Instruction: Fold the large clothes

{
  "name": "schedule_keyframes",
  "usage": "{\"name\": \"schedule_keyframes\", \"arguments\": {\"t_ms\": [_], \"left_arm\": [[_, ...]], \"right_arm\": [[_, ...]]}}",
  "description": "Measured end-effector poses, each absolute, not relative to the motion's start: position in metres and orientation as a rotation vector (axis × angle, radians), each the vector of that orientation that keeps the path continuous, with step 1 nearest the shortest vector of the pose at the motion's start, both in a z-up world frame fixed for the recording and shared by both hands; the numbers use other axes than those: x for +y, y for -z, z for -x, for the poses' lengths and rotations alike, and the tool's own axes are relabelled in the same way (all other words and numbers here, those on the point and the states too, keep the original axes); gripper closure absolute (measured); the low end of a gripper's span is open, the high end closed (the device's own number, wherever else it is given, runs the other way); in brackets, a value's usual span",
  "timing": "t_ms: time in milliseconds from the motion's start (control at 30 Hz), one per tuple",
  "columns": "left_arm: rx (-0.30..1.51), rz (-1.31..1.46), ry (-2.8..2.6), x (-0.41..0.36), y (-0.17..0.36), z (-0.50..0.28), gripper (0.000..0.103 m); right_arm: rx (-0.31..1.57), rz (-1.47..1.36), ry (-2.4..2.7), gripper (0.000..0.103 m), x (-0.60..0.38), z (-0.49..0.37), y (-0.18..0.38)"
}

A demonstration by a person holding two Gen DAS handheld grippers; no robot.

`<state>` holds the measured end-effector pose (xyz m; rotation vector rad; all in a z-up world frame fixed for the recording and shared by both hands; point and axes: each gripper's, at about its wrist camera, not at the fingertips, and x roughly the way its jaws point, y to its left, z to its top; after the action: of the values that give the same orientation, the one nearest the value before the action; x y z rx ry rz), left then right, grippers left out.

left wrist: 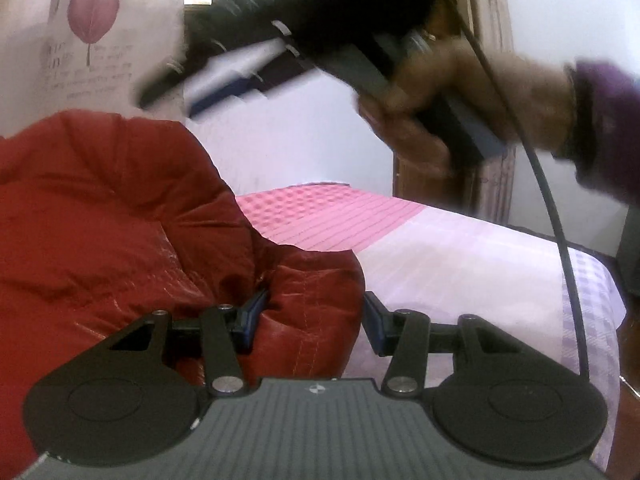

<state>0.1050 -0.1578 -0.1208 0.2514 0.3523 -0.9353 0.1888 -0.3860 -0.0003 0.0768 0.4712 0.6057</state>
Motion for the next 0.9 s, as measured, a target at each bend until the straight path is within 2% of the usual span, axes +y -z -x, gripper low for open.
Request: {"name": "schedule_keyframes", "arguments": {"t_ms": [33, 67, 100, 200, 400, 633, 900], "left_arm": [[0.35, -0.255, 0.932, -0.157, 0.122, -0.104, 0.052], [0.348, -0.26, 0.929, -0.157, 0.122, -0.103, 0.052], [0.348, -0.26, 0.928, -0.156, 0.123, -0.103, 0.052], [0.351, -0.246, 0.922, -0.154, 0.124, -0.102, 0.052], [0.358, -0.227, 0.938, -0.154, 0.124, -0.101, 0.052], [0.396, -0.208, 0.937, -0.154, 0.125, -0.108, 0.052], [0.445, -0.18, 0.937, -0.154, 0.124, -0.121, 0.053]], "right_arm": [[0.468, -0.046, -0.624, 0.055, -0.37, -0.192, -0.005], [0.48, -0.009, -0.636, 0.072, -0.358, -0.198, -0.006], [0.496, 0.039, -0.638, 0.081, -0.343, -0.208, -0.004], [0.556, 0.112, -0.641, 0.086, -0.31, -0.232, 0.012], [0.722, 0.087, -0.646, 0.091, -0.297, -0.273, 0.049], [0.767, 0.058, -0.646, 0.091, -0.305, -0.279, 0.09], [0.818, 0.132, -0.654, 0.091, -0.282, -0.297, 0.106]]}}
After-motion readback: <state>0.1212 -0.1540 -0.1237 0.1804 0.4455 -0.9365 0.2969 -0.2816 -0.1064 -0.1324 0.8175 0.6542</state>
